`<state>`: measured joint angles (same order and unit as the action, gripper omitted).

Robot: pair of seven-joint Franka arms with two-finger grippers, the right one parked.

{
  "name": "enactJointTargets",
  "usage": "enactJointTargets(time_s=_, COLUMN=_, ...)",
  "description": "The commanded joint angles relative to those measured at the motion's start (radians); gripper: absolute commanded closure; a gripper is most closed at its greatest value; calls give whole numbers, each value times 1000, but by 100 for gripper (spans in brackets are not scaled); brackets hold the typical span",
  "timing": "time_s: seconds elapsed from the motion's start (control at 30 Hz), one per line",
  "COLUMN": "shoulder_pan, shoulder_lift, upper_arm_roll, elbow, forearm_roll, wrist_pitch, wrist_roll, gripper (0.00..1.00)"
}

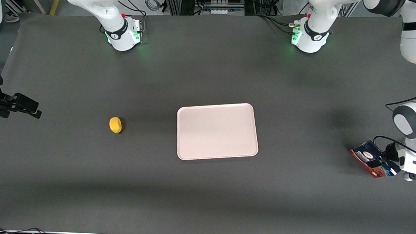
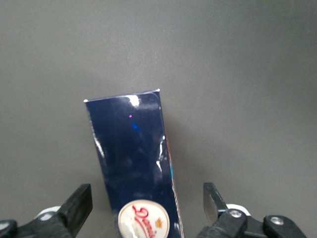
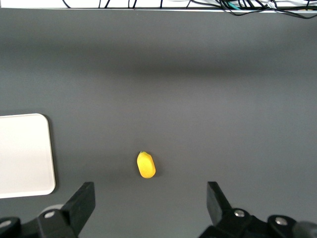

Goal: Place cookie box on tray

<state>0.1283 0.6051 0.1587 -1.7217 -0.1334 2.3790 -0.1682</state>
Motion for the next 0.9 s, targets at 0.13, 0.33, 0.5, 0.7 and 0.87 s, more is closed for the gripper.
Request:
enactJointTargets(time_s=0.13, shoulder_pan=-2, shoulder_lift=4, upper_arm_roll=1, elbow=-16, forearm_roll=-18, wrist_pitch=19, wrist_roll=22, gripper=0)
enactJointTargets(time_s=0.33, shoulder_pan=-2, shoulder_lift=12, upper_arm_roll=1, elbow=-15, forearm_roll=-18, wrist_pitch=31, wrist_roll=22, gripper=9)
enactJointTargets(time_s=0.5, shoulder_pan=-2, shoulder_lift=13, upper_arm_roll=1, elbow=-16, forearm_roll=-18, wrist_pitch=35, wrist_roll=22, gripper=30)
enactJointTargets(time_s=0.7, shoulder_pan=-4, shoulder_lift=13, upper_arm_roll=1, elbow=-16, forearm_roll=-18, wrist_pitch=35, wrist_roll=13, gripper=53)
enactJointTargets(time_s=0.87, shoulder_pan=-6, shoulder_lift=13, upper_arm_roll=-1, elbow=-16, forearm_roll=-18, wrist_pitch=34, wrist_roll=10, gripper=65)
